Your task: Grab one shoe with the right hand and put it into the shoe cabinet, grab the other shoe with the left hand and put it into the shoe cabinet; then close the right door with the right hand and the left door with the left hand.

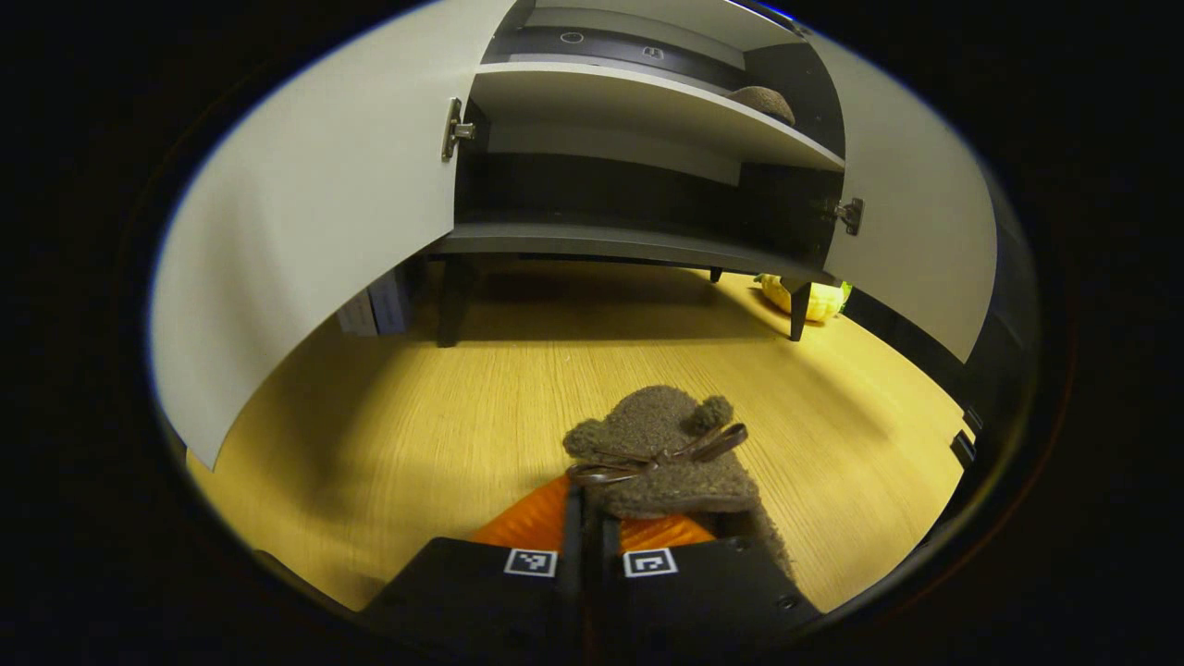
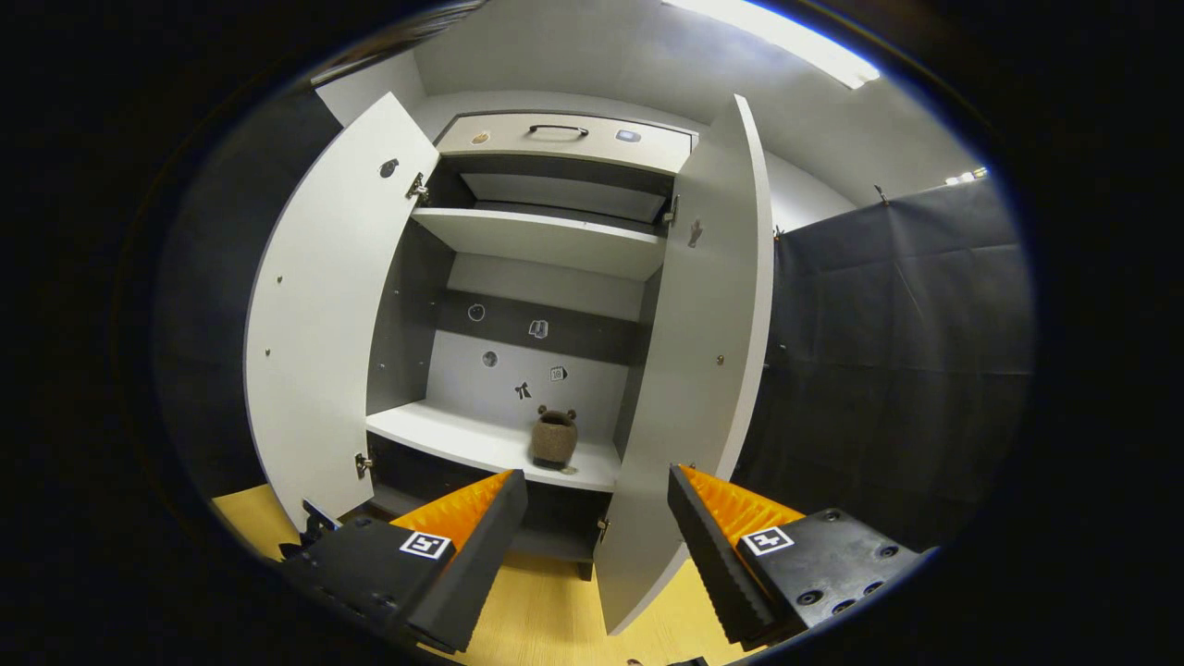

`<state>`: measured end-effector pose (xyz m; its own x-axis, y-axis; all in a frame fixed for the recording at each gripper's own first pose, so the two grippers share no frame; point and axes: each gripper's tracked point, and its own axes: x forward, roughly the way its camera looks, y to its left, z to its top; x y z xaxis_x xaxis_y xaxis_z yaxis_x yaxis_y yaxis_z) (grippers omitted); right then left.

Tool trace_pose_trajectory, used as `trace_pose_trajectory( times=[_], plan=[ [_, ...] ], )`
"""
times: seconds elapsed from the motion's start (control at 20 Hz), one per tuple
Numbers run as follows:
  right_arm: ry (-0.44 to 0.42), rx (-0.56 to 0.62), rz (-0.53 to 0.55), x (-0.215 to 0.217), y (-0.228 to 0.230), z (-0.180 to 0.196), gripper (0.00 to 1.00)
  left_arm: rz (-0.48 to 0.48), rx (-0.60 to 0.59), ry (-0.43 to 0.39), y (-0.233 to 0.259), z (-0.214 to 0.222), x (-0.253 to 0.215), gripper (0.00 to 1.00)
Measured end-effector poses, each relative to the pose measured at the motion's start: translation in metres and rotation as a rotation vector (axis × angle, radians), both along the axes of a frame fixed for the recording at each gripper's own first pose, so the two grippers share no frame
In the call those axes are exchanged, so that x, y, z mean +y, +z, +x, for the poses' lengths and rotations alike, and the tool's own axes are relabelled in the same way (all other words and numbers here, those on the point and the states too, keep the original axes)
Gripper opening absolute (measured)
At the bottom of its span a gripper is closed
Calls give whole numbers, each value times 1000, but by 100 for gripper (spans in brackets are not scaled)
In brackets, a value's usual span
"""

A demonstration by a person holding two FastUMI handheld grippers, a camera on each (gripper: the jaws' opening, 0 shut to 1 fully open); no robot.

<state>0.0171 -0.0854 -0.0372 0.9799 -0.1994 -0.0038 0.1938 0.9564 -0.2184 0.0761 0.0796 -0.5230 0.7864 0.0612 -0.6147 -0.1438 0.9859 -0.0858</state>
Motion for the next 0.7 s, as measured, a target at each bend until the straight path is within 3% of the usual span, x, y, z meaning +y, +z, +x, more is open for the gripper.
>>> trace_pose_trajectory(
  times=[0.1, 0.3, 0.7],
  plan=[
    [10, 10, 12, 2, -4, -1, 98, -2, 14, -1, 1, -1, -1, 6],
    [48, 10, 13, 9, -2, 2, 98, 15, 21, 3, 23, -17, -3, 5],
    [128, -7, 97, 14, 4, 3, 98, 50, -93, 16, 188, -32, -17, 5]
  ],
)
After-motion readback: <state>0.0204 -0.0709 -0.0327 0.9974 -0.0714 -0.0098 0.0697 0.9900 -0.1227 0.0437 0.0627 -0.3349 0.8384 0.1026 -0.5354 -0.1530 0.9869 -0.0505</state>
